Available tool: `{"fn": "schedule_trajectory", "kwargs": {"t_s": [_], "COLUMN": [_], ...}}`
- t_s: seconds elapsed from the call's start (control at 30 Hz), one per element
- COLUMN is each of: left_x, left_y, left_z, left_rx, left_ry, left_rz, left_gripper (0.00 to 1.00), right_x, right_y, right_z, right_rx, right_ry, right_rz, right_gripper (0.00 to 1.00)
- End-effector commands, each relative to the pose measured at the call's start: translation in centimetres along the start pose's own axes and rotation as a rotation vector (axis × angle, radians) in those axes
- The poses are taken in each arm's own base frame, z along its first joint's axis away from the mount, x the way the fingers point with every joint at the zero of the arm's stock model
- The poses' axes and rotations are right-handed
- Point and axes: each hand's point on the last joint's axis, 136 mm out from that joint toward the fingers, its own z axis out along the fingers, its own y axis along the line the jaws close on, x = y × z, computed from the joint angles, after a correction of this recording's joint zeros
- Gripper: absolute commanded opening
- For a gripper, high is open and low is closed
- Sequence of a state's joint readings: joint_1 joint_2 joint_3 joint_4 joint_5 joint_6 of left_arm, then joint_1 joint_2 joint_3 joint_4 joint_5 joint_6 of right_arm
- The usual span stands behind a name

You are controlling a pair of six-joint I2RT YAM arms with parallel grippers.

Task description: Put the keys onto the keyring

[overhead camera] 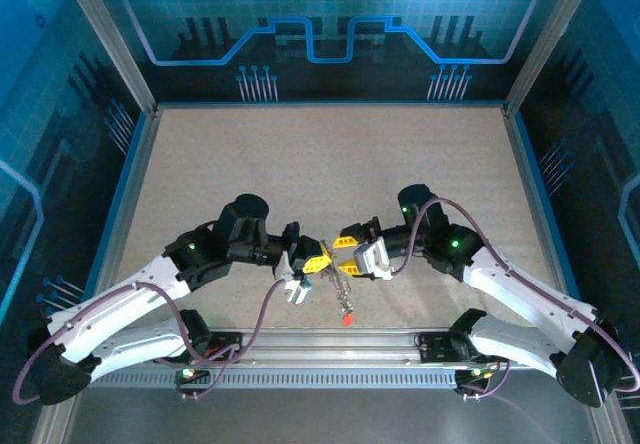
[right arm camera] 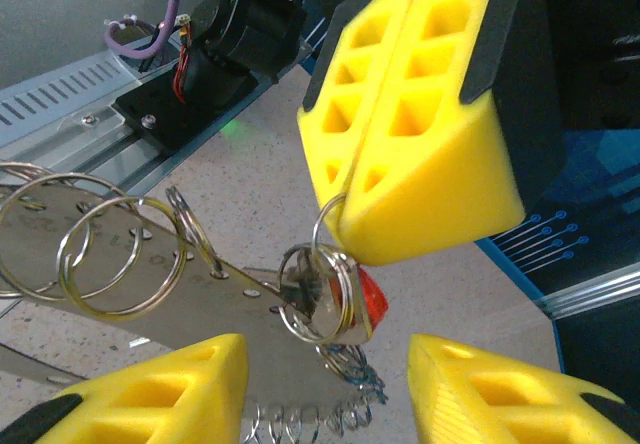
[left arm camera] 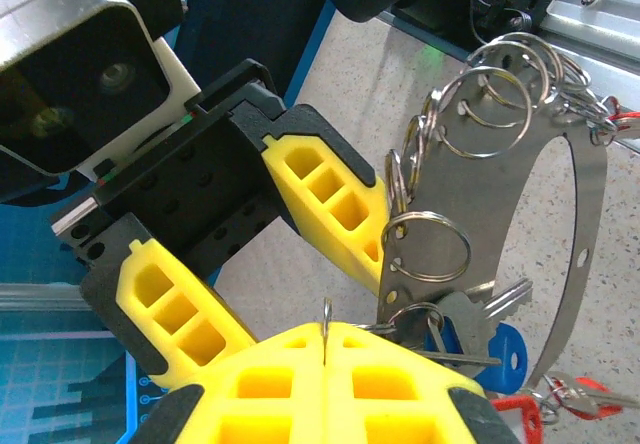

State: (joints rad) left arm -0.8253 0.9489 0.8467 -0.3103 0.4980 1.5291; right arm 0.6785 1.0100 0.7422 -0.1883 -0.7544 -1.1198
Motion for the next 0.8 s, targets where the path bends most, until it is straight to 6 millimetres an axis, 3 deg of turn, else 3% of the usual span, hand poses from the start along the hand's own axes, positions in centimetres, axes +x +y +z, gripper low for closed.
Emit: {"fn": "schedule_trajectory", "kwargs": {"t_s": [0.0,0.3,0.77], "left_x": [-2.1,-2.7,-2.7], "left_y": [1.9,1.8,1.7], "left_z": [-0.9,-0.8,-0.5], "left_rx": [-0.037,-0.022,0.003], "left_ry": [-0.088,-0.119,-0.117], "left_rz": [0.061,0.055,0.051], "left_gripper": [0.00,0.00,0.00], "right_x": [-0.2,-0.6,-2.7], "right_y": [-0.6,-1.2,-0.3], "right_z": [-0.5,-0.4,0.0], "right_rx": [0.009,0.001,-0.045], "right_ry": [0.025,0.022,-0.062], "right_rz": [-0.017,-0.037,-0.059], "right_gripper": [0.47,0.38,0.41]}}
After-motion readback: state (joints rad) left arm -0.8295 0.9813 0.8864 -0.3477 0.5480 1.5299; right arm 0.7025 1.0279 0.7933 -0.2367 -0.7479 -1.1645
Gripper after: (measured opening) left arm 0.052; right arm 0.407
